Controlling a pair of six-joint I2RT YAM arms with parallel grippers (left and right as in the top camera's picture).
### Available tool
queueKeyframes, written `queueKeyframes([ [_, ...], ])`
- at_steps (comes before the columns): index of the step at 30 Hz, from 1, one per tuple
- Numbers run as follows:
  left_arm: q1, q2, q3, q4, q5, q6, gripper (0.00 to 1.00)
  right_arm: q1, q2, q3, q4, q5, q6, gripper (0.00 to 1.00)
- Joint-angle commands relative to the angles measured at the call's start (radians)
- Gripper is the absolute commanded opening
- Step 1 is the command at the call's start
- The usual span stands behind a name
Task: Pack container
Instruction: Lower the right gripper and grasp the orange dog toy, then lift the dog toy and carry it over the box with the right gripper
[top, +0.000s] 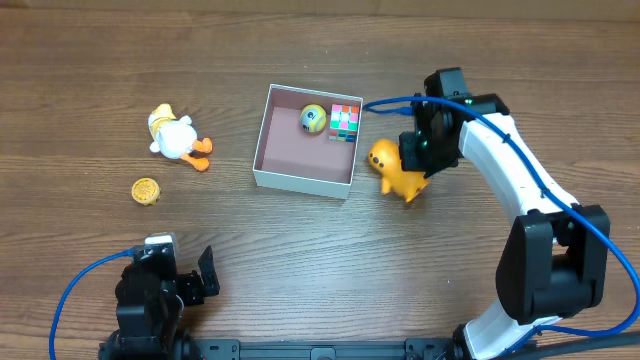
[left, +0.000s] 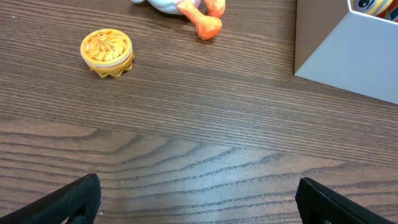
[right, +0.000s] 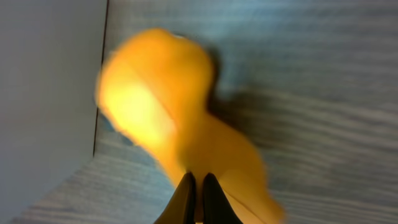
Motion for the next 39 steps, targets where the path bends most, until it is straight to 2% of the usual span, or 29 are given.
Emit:
queueKeyframes([
  [1,0.005,-0.002,-0.003,0.004,-0.003,0.022,1.00,-0.009,-0.020,0.129,-0.025,0.069,-0.005,0.04],
  [20,0.005,-0.002,-0.003,0.004,-0.003,0.022,1.00,-0.005,-0.020,0.489,-0.147,0.112,-0.084,0.04],
  [23,0.005,-0.002,-0.003,0.004,-0.003,0.022,1.00,-0.005,-0.020,0.536,-0.157,0.010,-0.167,0.04],
  [25,0.005,-0.002,-0.003,0.004,-0.003,0.022,1.00,-0.005,-0.020,0.548,-0.155,-0.178,-0.272,0.04],
  [27,0.005,-0.002,-0.003,0.004,-0.003,0.022,1.00,0.001,-0.020,0.548,-0.154,-0.272,-0.319,0.04],
  [32,0.005,-0.002,-0.003,0.004,-0.003,0.022,1.00,0.055,-0.020,0.548,-0.152,-0.285,-0.381,0.04],
  [39,0.005,-0.002,-0.003,0.004,-0.003,0.022,1.00,0.212,-0.013,0.533,-0.141,-0.267,-0.480,0.04],
])
